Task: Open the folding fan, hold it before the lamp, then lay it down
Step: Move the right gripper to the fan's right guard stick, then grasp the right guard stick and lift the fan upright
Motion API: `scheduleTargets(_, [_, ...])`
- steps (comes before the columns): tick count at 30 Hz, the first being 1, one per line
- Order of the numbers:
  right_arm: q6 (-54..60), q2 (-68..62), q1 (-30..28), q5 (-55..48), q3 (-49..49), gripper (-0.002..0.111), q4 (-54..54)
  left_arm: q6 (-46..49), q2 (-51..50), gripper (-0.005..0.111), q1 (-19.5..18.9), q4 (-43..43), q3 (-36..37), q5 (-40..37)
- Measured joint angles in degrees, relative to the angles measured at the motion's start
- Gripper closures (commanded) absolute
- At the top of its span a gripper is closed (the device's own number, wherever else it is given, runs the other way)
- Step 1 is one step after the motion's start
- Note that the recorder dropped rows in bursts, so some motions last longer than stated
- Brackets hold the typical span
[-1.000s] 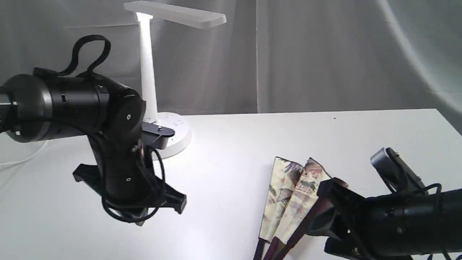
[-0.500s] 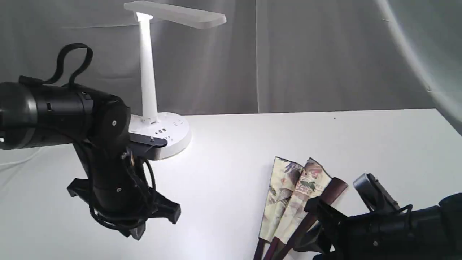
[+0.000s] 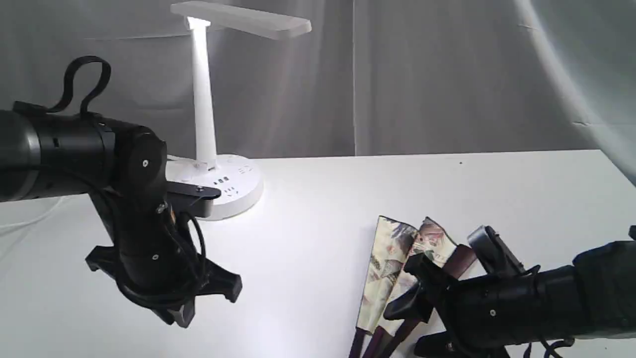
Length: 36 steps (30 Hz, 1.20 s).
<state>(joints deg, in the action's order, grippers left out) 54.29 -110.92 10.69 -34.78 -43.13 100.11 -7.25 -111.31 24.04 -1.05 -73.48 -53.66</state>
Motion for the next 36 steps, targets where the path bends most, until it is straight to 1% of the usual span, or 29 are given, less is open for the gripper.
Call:
scheduleTargets(9, [-2.01, -0.69, 0.0, 0.66, -0.7, 0.052, 0.47, 0.24, 0.0, 0.095, 0.0, 0.0, 0.0, 0.0])
scheduleTargets(15, [-2.36, -1.37, 0.0, 3.11, -3.41, 0.052, 0.25, 0.35, 0.0, 0.095, 0.0, 0.0, 0.0, -0.23])
scheduleTargets(19, [-4.63, -1.37, 0.0, 4.67, -4.05, 0.052, 0.25, 0.35, 0.0, 0.095, 0.0, 0.0, 0.1, -0.43])
scheduleTargets(36, [-12.05, -1.37, 0.62, 5.02, -4.05, 0.052, 0.25, 0.35, 0.0, 0.095, 0.0, 0.0, 0.1, -0.43])
